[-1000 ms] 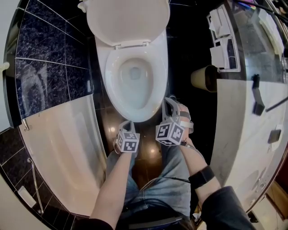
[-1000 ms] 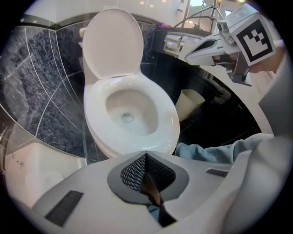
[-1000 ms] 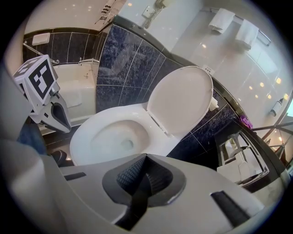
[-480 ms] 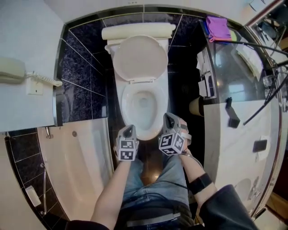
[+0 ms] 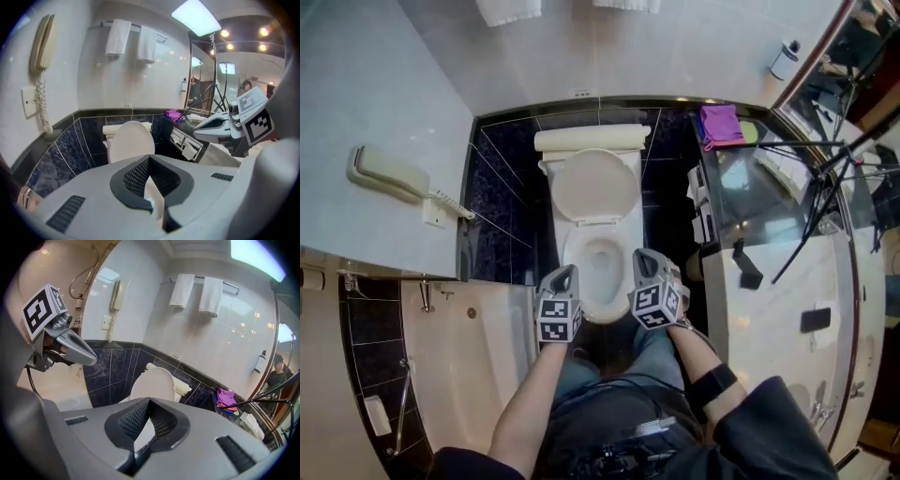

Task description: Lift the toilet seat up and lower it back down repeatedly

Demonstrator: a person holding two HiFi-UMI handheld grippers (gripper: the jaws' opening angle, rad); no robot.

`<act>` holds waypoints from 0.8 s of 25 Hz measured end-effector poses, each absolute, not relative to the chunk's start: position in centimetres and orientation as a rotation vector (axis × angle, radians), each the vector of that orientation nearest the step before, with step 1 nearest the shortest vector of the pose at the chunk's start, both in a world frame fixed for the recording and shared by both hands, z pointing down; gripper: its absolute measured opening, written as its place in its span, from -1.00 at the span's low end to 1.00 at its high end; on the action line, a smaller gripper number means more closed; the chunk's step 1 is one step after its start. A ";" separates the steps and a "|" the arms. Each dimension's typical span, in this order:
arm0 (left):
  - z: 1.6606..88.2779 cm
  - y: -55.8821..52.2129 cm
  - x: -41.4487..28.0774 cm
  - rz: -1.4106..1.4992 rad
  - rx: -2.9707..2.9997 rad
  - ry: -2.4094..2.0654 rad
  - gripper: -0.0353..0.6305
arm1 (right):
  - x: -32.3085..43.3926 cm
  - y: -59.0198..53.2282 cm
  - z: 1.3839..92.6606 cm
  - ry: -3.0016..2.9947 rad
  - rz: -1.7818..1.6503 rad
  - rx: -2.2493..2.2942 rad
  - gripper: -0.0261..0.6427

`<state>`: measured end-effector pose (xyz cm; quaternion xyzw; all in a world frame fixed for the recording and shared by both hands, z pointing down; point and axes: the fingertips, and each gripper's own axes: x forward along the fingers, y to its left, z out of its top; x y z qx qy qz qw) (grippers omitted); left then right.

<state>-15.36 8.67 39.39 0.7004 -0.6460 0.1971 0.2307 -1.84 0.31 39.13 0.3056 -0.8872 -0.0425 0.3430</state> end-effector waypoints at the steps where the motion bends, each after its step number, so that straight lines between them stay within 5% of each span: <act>1: 38.3 8.3 -15.6 0.529 1.938 -1.790 -0.90 | -1.8 0.1 38.2 -2.313 -0.120 0.801 -0.86; 20: 29.7 9.2 -15.6 0.492 2.068 -1.897 -0.90 | 1.3 1.3 33.5 -2.376 -0.069 0.859 -0.86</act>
